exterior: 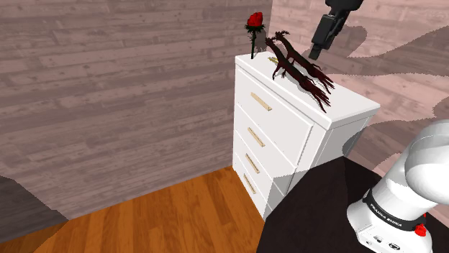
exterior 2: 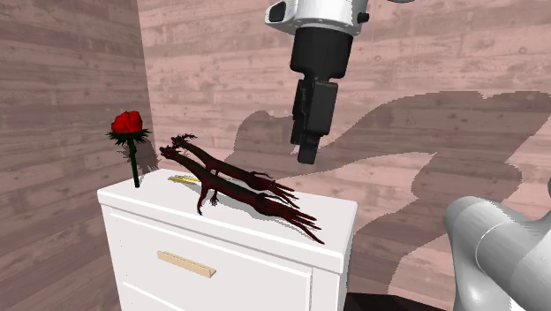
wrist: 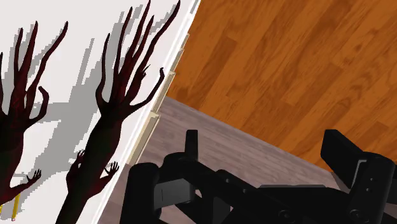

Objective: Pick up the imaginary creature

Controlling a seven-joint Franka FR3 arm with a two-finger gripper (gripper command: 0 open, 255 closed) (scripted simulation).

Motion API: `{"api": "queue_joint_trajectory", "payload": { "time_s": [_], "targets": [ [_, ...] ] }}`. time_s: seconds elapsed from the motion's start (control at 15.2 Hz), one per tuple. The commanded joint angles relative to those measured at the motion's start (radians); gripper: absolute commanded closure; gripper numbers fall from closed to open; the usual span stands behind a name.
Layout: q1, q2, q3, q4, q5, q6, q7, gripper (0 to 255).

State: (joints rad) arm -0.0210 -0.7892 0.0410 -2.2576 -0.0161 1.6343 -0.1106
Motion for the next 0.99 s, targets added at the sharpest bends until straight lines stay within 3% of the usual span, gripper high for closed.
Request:
{"api": "queue_joint_trajectory", "payload": {
  "time_s": [0.0, 0.92],
  "targets": [
    [0.0, 0.0, 0.0, 0.0, 0.0, 0.0, 0.0, 0],
    [-0.09, 0.364, -0.224, 0.159, -0.04, 0.177, -0.15, 0]
  ]
}}
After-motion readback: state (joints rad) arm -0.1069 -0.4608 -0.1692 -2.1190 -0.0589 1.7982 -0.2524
